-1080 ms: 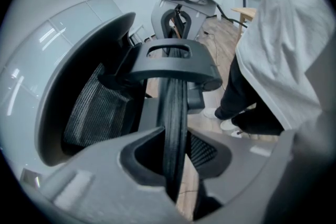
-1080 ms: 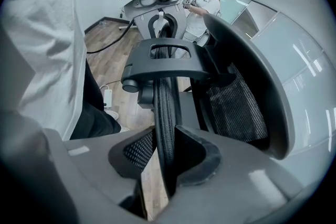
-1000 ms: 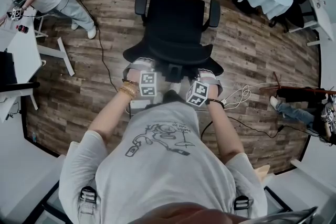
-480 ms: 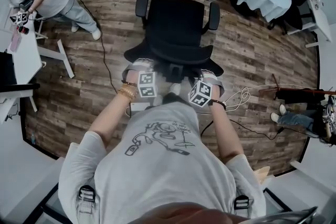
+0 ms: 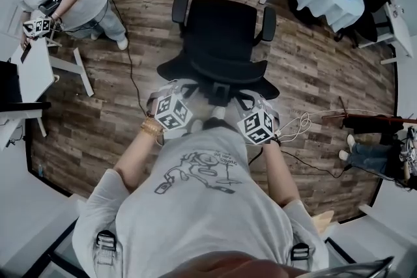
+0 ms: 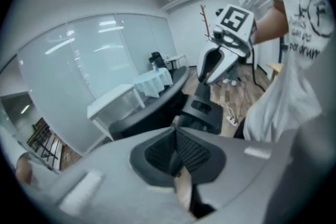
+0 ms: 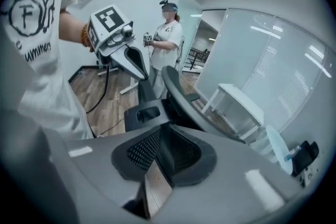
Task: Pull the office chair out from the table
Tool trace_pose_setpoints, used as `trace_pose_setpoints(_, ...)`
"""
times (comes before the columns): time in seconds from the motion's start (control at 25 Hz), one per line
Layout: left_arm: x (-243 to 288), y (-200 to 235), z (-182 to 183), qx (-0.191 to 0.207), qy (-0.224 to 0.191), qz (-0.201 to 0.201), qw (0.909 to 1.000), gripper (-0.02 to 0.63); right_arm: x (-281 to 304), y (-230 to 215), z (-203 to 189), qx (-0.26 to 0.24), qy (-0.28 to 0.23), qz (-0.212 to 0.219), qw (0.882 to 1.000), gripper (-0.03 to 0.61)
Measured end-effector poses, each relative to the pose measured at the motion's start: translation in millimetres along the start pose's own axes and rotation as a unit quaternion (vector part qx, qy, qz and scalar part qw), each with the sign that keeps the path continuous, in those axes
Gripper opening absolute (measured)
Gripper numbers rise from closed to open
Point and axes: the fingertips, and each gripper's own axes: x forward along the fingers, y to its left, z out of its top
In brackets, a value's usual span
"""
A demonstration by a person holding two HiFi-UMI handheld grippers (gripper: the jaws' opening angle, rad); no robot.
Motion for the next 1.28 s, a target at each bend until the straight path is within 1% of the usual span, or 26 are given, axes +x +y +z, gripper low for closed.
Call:
trace_pose_setpoints(0.08, -16.6, 12.9, 22.2, -0.039, -0.047, 0.022, 0.9979, 0.005, -14.4, -6.0, 23.9, 0.037, -0.044, -0.010, 0.998, 0.043)
trace_pose_setpoints(0.12, -26.0, 18.2, 34.0, -0.061, -0.073, 0.027, 0.9951, 0.005, -22.9, -8.9, 37.6, 0.057, -0.069, -0.014, 0.996, 0.037)
trace_pose_setpoints(0.2, -47.1, 27.7, 57.4, -0.109, -0.126, 0.032, 0.9855, 0.005, -41.4, -14.0, 65.8, 0.094, -0.118, -0.020, 0.988, 0.024)
trace_pose_setpoints(0.28, -70.7, 34.5, 80.7, -0.144, -0.171, 0.035, 0.9741, 0.005, -60.6, -17.0, 92.3, 0.126, -0.166, -0.021, 0.978, 0.012)
trace_pose_setpoints(0.4, -106.2, 38.0, 117.3, -0.171, -0.232, 0.036, 0.9569, 0.005, -88.6, -20.3, 128.8, 0.159, -0.233, -0.013, 0.959, 0.008)
trace_pose_setpoints(0.48, -130.0, 39.5, 141.1, -0.195, -0.277, 0.033, 0.9404, 0.005, -106.5, -22.4, 149.6, 0.169, -0.266, -0.012, 0.949, 0.008)
trace_pose_setpoints(0.56, -150.0, 40.6, 158.1, -0.218, -0.310, 0.033, 0.9248, 0.005, -124.1, -23.5, 168.0, 0.177, -0.295, -0.013, 0.939, 0.006)
trace_pose_setpoints(0.64, -166.6, 41.8, 170.1, -0.230, -0.334, 0.035, 0.9135, 0.005, -140.4, -22.1, 184.6, 0.184, -0.321, -0.012, 0.929, 0.006)
trace_pose_setpoints(0.72, -179.4, 41.1, 178.4, -0.233, -0.352, 0.036, 0.9059, 0.005, -153.0, -16.7, 198.0, 0.181, -0.339, -0.013, 0.923, 0.006)
trace_pose_setpoints(0.8, -185.1, 37.2, 181.2, -0.234, -0.358, 0.036, 0.9032, 0.005, -161.3, -10.4, 207.2, 0.169, -0.349, -0.018, 0.922, 0.006)
trace_pose_setpoints(0.88, -185.1, 33.7, 180.2, -0.234, -0.356, 0.039, 0.9040, 0.005, -164.5, -6.6, 213.2, 0.160, -0.354, -0.021, 0.921, 0.006)
trace_pose_setpoints(1.08, -186.7, 32.4, 186.8, -0.237, -0.368, 0.040, 0.8984, 0.005, -165.2, -4.8, 218.2, 0.165, -0.357, -0.017, 0.919, 0.006)
trace_pose_setpoints(1.28, -186.7, 28.9, 186.4, -0.237, -0.369, 0.042, 0.8975, 0.005, -167.6, -3.3, 214.0, 0.170, -0.357, -0.022, 0.918, 0.006)
